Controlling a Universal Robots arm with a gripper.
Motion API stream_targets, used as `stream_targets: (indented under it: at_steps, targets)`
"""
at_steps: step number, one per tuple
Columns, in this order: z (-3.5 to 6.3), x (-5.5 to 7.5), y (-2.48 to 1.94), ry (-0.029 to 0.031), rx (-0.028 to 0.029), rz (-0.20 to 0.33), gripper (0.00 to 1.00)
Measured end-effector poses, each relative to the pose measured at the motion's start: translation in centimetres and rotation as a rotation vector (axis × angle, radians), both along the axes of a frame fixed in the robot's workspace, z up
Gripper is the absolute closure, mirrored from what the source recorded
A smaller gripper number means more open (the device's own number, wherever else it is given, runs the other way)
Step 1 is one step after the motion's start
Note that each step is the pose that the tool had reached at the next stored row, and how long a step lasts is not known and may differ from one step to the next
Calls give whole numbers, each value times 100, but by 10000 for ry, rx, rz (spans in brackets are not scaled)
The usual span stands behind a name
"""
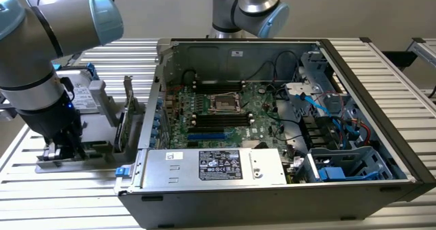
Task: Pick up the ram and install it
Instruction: 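Pick up the ram and move it above insertion slot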
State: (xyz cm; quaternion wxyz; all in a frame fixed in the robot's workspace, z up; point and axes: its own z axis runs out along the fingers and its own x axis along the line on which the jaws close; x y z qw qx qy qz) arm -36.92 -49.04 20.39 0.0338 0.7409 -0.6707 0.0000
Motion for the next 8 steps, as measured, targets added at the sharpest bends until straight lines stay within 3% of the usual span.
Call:
stream_targets:
  at_steps: [8]
  targets:
    - [138,0,33,1,-6,-1,86]
